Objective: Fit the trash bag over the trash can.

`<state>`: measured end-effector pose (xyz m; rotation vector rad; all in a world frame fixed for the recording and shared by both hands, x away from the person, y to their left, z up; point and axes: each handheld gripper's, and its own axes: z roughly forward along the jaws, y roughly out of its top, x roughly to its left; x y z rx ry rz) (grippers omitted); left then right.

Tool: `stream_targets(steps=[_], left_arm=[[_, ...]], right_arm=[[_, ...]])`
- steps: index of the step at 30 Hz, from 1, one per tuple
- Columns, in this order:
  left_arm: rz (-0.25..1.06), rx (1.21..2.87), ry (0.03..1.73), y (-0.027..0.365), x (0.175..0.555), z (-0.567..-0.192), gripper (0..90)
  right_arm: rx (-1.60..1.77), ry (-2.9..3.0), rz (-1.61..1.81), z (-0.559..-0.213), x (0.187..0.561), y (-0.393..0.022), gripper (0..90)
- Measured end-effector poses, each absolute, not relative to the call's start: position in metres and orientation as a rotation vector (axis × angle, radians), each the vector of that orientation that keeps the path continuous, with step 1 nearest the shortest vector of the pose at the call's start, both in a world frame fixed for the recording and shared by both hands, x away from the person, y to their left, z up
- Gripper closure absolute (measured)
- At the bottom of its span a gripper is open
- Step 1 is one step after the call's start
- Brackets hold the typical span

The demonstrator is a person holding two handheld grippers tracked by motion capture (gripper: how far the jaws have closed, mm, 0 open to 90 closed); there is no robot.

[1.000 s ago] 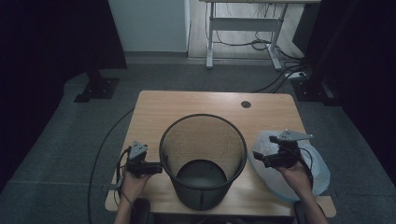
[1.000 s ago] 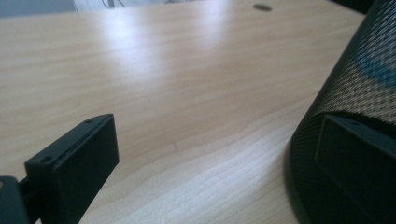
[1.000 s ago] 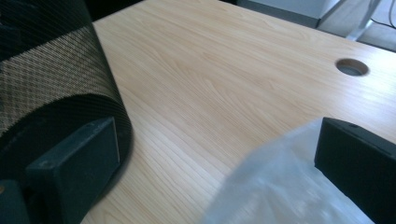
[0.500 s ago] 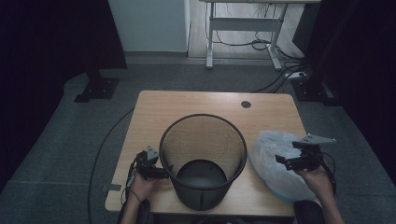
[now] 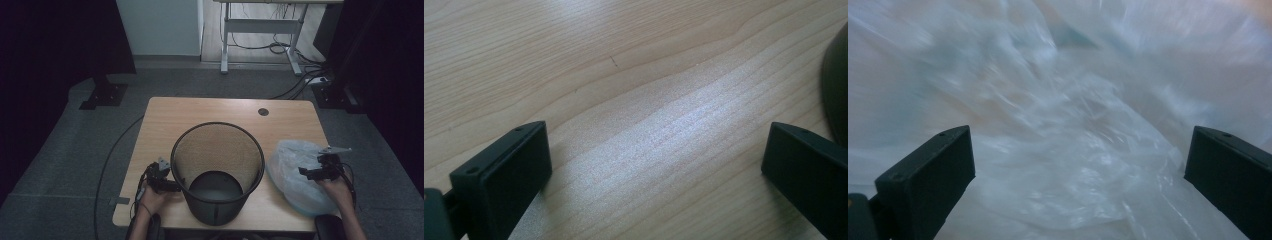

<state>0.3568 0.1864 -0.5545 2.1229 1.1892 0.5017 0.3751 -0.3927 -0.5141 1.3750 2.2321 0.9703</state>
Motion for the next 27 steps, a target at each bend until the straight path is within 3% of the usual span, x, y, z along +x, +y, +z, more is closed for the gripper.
stream_targets(steps=[8,13,14,18,23,27], left_arm=[[0.504,2.12,1.191,0.186,0.357,-0.555,0.0],[0.504,2.123,1.192,0.186,0.357,-0.554,0.0],[0.505,2.121,1.194,0.186,0.357,-0.555,0.0],[0.506,2.119,1.197,0.186,0.356,-0.555,0.0],[0.507,2.118,1.199,0.185,0.356,-0.555,0.0],[0.507,2.117,1.2,0.185,0.356,-0.555,0.0]], right_arm=[[1.406,2.334,0.842,-0.548,0.386,-0.388,0.0],[1.372,2.328,0.812,-0.552,0.385,-0.378,0.9],[1.37,2.319,0.823,-0.551,0.384,-0.376,5.5],[1.336,2.299,0.878,-0.547,0.374,-0.369,38.1],[1.311,2.325,0.935,-0.545,0.36,-0.364,83.1],[1.387,2.328,1.032,-0.546,0.357,-0.371,86.6]])
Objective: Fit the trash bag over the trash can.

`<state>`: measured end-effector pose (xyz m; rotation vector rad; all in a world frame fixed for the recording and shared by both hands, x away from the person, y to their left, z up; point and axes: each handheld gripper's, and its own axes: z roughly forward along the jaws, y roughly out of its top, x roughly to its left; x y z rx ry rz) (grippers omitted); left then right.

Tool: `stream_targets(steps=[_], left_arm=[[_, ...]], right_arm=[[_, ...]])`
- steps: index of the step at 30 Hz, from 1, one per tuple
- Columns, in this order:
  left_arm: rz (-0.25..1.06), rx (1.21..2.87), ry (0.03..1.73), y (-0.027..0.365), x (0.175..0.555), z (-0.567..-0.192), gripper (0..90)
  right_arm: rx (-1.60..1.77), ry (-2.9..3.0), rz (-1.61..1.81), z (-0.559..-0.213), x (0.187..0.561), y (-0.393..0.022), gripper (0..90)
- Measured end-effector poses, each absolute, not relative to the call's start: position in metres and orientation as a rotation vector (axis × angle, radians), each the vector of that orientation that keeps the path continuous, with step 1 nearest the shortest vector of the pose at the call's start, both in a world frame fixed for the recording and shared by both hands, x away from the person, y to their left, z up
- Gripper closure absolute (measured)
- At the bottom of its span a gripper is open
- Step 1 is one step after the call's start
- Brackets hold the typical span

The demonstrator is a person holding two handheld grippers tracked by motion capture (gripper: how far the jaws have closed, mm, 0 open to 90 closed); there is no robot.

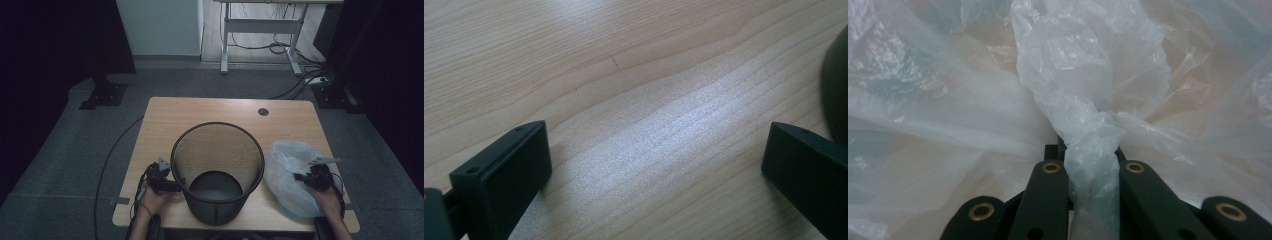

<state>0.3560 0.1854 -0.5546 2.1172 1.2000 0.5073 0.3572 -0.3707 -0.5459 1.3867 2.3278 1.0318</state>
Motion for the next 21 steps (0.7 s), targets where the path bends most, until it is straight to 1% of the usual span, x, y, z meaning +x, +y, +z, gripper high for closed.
stream_targets(steps=[4,21], left_arm=[[0.507,2.117,1.201,0.185,0.356,-0.555,0.0],[0.516,2.111,1.215,0.185,0.354,-0.555,0.0]], right_arm=[[1.379,2.297,1.13,-0.537,0.352,-0.374,86.6],[1.179,2.229,1.274,-0.461,0.333,-0.362,86.5]])
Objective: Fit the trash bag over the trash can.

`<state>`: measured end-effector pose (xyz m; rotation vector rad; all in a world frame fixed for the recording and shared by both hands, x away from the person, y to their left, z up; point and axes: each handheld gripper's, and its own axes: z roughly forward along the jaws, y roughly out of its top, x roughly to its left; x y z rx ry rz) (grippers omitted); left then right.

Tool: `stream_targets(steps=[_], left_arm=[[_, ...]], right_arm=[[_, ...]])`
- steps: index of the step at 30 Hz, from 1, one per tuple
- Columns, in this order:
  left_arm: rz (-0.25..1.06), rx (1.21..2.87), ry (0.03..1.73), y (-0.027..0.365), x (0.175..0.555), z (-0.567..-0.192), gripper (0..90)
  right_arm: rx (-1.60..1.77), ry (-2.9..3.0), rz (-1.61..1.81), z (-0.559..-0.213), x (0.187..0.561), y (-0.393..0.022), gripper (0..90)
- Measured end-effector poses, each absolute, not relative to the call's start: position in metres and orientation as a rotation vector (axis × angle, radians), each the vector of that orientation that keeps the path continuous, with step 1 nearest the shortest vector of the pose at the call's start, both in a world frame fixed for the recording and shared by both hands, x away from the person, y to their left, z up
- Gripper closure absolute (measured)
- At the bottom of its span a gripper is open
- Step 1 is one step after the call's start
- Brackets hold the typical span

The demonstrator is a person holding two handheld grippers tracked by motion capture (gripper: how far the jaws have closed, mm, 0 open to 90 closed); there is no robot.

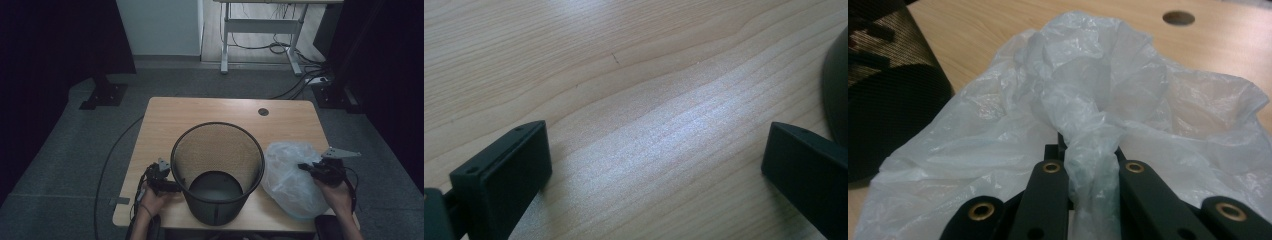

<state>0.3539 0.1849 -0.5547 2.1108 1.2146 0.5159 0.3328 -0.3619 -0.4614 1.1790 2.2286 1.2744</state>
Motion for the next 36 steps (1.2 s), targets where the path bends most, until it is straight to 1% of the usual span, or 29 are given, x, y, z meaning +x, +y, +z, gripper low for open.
stream_targets(steps=[12,36], left_arm=[[0.516,2.111,1.215,0.185,0.354,-0.555,0.0],[0.516,2.11,1.216,0.185,0.354,-0.555,0.0]], right_arm=[[1.087,2.207,1.354,-0.419,0.322,-0.361,86.4],[0.957,2.167,1.499,-0.328,0.303,-0.376,86.4]])
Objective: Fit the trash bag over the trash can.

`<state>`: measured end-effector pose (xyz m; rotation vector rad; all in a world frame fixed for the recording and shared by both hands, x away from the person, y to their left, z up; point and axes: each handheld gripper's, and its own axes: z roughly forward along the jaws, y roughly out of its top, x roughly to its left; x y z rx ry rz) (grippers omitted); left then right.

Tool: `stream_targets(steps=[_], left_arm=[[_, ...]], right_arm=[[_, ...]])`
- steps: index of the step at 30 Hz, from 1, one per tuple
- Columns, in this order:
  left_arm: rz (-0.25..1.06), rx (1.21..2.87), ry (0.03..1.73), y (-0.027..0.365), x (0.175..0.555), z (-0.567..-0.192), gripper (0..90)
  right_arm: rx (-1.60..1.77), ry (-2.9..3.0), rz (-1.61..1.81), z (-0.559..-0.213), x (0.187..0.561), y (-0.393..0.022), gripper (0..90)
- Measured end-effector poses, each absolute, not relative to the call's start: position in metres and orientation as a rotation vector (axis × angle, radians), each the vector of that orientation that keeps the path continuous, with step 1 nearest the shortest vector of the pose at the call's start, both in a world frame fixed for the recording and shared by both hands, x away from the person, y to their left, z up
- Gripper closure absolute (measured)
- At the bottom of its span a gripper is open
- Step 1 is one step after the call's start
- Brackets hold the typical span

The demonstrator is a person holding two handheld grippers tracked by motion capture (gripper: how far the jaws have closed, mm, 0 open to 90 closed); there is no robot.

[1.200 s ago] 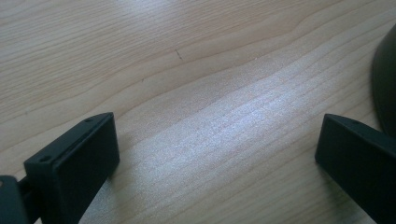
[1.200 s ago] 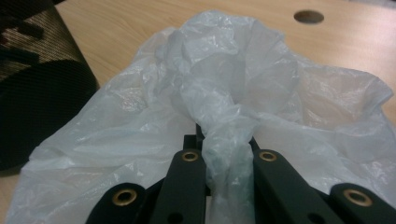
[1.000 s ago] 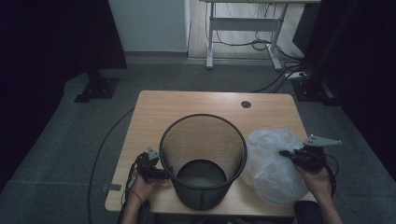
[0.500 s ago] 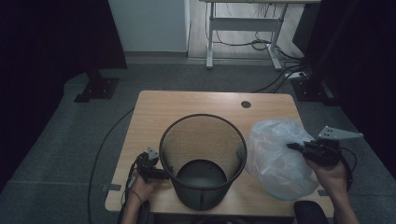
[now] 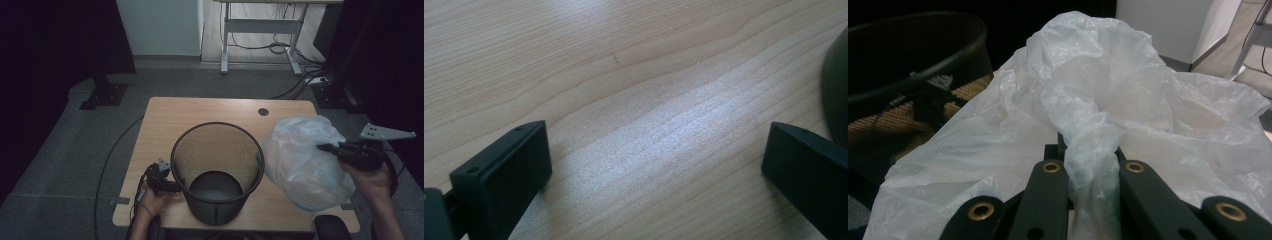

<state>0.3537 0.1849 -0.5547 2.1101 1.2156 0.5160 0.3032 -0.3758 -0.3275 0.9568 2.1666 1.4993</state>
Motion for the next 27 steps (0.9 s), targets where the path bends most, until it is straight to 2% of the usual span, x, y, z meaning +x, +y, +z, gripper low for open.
stream_targets(steps=[19,27], left_arm=[[0.514,2.112,1.215,0.185,0.354,-0.555,0.0],[0.516,2.111,1.215,0.185,0.354,-0.555,0.0]], right_arm=[[0.856,2.113,1.645,-0.254,0.286,-0.385,86.4],[0.785,2.143,1.702,-0.235,0.287,-0.367,86.4]])
